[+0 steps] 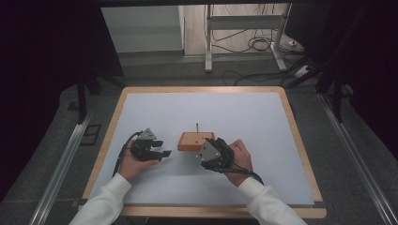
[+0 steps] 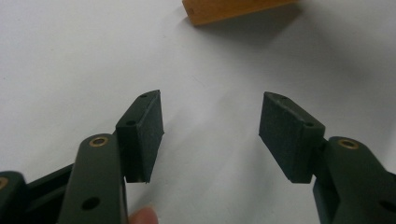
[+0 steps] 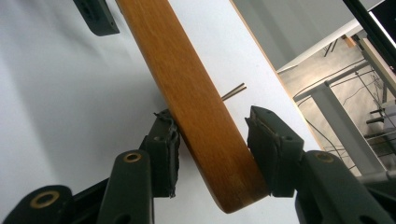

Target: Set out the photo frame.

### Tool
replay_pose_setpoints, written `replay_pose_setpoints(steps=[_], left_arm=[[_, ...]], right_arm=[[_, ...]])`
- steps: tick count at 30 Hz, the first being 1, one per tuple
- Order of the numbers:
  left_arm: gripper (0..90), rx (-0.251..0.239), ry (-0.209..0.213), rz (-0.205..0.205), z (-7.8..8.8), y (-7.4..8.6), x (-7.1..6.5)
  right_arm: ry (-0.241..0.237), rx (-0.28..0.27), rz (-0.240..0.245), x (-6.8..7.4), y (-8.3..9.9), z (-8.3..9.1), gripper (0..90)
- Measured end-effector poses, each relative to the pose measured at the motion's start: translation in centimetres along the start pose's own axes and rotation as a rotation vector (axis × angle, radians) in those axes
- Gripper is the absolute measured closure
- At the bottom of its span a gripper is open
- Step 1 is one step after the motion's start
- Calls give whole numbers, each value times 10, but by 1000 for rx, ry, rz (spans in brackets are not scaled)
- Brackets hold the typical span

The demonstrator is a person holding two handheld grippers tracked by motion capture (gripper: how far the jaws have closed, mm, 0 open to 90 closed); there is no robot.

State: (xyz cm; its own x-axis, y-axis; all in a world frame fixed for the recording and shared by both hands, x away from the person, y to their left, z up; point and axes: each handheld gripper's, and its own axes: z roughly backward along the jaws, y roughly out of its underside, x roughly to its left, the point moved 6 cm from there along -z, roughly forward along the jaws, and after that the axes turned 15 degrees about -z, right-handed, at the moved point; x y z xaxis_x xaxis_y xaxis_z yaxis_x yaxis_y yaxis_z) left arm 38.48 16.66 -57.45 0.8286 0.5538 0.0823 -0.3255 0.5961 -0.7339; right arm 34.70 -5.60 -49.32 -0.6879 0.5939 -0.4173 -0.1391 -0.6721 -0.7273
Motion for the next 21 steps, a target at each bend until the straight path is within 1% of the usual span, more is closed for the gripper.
replay_pose_setpoints(steps=[5, 6, 9, 13, 15, 16, 19, 21], left_arm=[[392, 1, 1, -2, 0, 0, 0], [393, 1, 3, -8, 0, 0, 0], [392, 4, 4, -4, -1, 0, -1], [391, 5, 5, -4, -1, 0, -1], [391, 5, 5, -3, -1, 1, -1], [391, 6, 6, -4, -1, 1, -1], [391, 9, 7, -5, -2, 1, -1], [390, 10, 7, -5, -2, 1, -1]], right_arm=[[-18, 5, 9, 2, 0, -1, 583], [-27, 4, 15, 4, 0, -2, 591], [-30, 7, 27, 6, -1, -2, 594], [-41, 1, 12, 3, -2, -1, 607], [-41, 4, 16, 1, -3, 1, 623], [-40, 3, 15, 1, -4, 3, 629], [-54, -7, -7, -1, -6, 9, 638], [-66, -10, -5, -1, -7, 13, 644]])
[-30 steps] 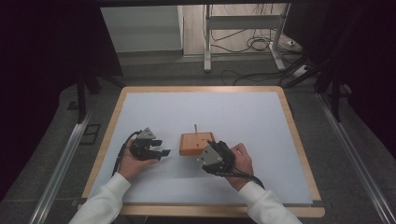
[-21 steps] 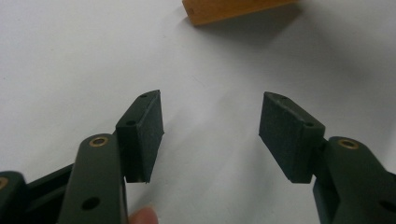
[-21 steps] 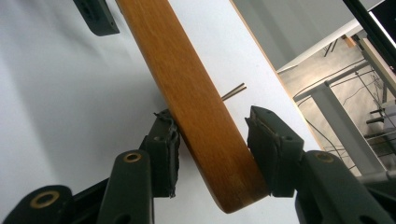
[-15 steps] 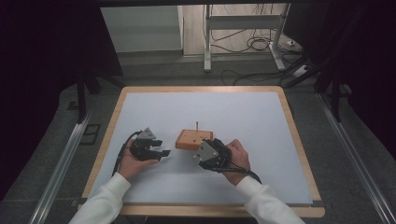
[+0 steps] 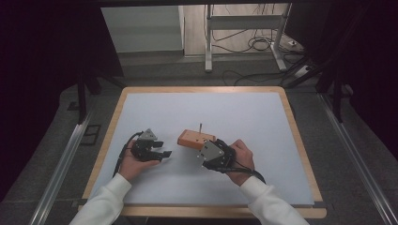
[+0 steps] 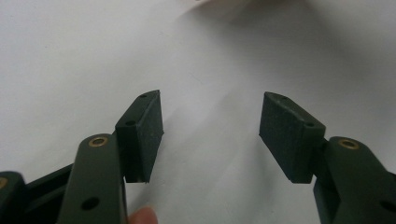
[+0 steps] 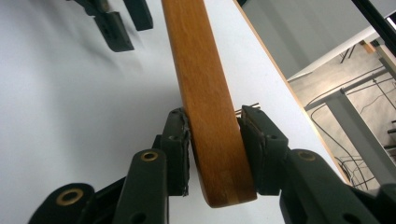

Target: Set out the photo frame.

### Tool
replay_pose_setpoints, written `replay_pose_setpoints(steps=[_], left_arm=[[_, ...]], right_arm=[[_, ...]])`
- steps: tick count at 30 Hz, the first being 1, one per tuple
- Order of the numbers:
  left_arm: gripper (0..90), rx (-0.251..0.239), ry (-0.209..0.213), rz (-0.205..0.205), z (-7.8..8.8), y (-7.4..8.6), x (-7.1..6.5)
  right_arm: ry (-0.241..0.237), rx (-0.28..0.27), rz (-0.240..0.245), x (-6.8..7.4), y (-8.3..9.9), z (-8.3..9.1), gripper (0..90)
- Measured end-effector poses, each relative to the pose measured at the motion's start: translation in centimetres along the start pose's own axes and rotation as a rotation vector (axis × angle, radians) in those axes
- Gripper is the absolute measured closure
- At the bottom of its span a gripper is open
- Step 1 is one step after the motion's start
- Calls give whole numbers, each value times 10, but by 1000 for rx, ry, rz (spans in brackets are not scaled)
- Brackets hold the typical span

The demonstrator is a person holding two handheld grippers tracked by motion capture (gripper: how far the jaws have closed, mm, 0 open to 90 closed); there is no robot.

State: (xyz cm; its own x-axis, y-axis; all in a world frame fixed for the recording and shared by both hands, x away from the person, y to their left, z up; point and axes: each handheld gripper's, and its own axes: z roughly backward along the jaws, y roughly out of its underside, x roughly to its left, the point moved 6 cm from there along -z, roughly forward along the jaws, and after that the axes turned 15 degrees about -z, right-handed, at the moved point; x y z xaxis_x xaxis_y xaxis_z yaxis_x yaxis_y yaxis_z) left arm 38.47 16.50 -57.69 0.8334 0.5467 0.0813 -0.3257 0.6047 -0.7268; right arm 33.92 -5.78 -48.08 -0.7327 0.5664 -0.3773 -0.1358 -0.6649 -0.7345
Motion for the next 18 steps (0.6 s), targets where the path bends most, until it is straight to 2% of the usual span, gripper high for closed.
replay_pose_setpoints(steps=[2, 10, 18], left_arm=[[391, 0, 2, 1, 0, 0, 0], [389, 1, 3, -3, -1, 0, -1], [388, -1, 3, 0, 0, -1, -1]], right_arm=[[-8, 3, 5, 2, 0, 4, 647], [-106, 12, -3, 6, -6, 27, 654], [-108, 2, -63, -3, -10, 22, 597]])
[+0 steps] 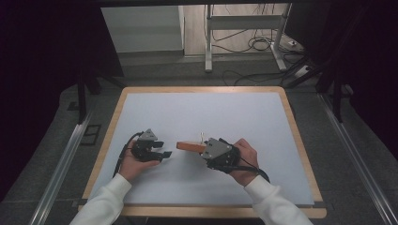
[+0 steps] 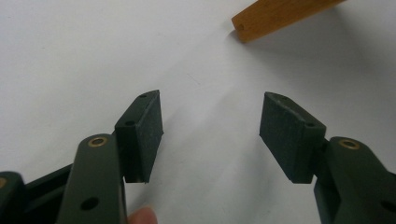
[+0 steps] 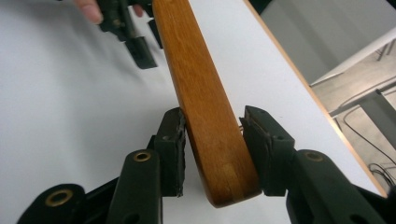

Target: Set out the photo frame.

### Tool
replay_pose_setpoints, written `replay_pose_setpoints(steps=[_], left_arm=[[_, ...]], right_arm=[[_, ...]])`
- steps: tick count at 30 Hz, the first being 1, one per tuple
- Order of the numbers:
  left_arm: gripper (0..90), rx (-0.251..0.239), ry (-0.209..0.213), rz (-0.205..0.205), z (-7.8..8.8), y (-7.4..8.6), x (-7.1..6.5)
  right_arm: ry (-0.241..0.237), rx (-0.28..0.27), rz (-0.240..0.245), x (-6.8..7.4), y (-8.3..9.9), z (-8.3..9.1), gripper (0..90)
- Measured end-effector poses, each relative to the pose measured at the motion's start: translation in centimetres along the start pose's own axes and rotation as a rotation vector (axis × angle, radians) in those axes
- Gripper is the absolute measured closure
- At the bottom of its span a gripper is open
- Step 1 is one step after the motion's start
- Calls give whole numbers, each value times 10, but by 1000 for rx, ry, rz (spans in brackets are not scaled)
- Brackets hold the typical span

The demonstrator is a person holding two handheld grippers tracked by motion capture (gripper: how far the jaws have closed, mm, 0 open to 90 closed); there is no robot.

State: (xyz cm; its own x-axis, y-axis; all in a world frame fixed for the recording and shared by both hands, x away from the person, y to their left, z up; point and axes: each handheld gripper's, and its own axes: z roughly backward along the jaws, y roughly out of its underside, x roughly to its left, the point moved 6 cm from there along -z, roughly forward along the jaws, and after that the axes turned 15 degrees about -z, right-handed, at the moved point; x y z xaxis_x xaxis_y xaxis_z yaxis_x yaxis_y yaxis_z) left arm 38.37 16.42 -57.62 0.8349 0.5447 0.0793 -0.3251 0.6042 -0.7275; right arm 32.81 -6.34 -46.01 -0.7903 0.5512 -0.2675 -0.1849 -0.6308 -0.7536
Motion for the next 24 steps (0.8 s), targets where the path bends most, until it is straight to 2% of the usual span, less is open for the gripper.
replay_pose_setpoints(steps=[5, 10, 24], left_arm=[[387, 1, 0, -2, 0, 0, 0], [387, 0, 0, -1, -1, 0, 0], [381, -2, 5, 1, -2, -1, -2]], right_arm=[[21, -6, -28, -9, -2, -2, 567], [12, -20, -67, -17, -2, -4, 551], [48, -39, -98, -31, -11, -7, 530]])
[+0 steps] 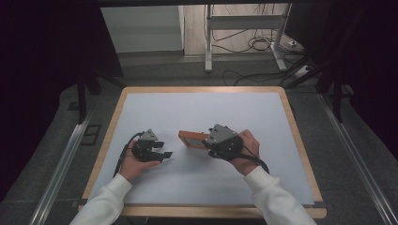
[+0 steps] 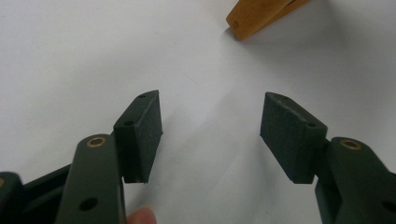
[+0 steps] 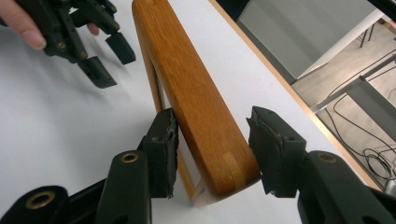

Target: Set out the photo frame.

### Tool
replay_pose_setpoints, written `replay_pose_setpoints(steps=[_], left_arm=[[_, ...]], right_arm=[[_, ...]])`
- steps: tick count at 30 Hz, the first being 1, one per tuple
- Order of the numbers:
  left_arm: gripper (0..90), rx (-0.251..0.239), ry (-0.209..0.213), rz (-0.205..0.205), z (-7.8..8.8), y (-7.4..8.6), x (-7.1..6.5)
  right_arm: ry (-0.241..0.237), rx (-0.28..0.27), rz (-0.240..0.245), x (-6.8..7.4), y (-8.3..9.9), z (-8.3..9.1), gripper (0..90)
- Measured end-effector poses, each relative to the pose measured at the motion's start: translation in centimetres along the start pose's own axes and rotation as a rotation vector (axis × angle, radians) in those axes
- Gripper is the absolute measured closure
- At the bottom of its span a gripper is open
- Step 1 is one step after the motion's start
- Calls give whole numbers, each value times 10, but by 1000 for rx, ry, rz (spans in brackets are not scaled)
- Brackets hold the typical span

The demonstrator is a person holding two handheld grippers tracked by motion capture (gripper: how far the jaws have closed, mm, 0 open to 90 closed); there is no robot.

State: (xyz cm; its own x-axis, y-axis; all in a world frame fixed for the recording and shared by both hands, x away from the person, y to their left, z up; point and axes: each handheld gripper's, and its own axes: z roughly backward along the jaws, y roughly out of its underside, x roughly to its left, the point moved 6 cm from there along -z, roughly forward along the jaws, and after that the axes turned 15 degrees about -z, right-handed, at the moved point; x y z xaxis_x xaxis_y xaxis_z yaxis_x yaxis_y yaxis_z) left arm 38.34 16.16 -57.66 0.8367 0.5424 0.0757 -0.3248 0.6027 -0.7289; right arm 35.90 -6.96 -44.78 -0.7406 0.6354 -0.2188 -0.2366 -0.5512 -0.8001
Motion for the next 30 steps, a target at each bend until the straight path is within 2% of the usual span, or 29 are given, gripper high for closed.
replay_pose_setpoints(steps=[14, 23, 30], left_arm=[[380, 5, 1, -9, 1, 0, 0], [379, 3, 3, -8, 1, -1, 0], [379, 4, 0, -15, 1, -2, 0]], right_arm=[[34, -6, -31, -16, -8, -7, 528], [58, -6, -71, -30, -13, -15, 522], [68, -12, -76, -40, -15, -21, 521]])
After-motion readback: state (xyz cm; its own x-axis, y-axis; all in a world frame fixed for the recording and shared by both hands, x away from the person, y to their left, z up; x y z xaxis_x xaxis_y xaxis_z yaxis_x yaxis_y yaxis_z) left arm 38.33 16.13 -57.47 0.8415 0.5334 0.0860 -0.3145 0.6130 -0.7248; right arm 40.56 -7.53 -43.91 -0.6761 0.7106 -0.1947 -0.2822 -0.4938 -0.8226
